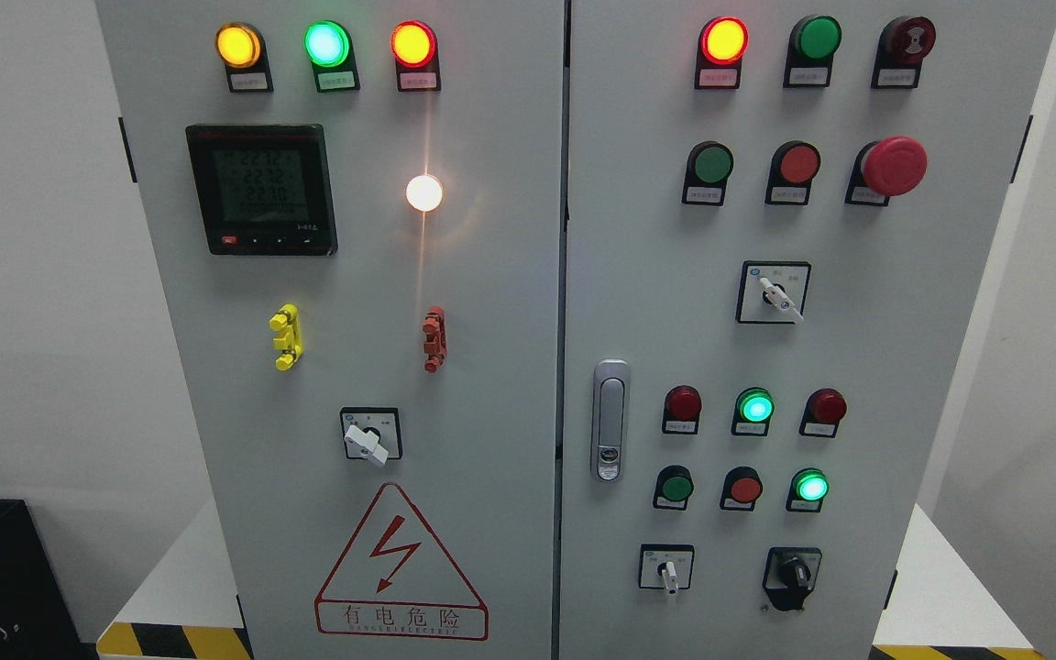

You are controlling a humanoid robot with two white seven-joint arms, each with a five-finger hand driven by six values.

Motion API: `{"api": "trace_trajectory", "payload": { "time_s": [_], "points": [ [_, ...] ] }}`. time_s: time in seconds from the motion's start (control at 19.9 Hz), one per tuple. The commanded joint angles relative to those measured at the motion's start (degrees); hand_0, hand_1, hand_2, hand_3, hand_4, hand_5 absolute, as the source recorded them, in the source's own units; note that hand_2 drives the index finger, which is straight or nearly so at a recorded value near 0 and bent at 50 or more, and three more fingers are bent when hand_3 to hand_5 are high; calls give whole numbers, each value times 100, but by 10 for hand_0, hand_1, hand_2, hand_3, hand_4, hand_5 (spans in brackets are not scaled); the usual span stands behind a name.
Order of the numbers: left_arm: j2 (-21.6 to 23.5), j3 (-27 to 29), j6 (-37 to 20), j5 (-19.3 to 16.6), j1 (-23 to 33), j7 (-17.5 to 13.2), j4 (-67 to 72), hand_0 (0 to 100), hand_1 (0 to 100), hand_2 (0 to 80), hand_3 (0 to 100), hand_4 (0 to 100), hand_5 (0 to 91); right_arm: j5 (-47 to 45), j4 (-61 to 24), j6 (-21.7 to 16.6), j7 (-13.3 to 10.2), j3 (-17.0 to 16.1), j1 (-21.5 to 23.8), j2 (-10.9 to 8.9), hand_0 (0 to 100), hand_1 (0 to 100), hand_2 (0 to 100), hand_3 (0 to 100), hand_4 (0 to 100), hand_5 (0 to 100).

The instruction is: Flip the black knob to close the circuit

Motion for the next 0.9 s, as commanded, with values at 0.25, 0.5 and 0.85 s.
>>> {"api": "trace_trajectory", "payload": {
  "time_s": [0.25, 0.5, 0.85],
  "points": [
    [0, 5, -4, 0, 0, -1, 0, 120, 556, 0, 0, 0, 0, -102, 5, -20, -41, -10, 0, 2, 0, 165, 0, 0, 0, 0],
    [0, -4, -4, 0, 0, -1, 0, 120, 556, 0, 0, 0, 0, -93, -56, -38, 12, 8, 0, 2, 0, 165, 0, 0, 0, 0],
    [0, -4, -4, 0, 0, 8, 0, 120, 556, 0, 0, 0, 0, 214, -1083, 23, 275, -19, 53, -16, 0, 158, 0, 0, 0, 0]
  ]
}}
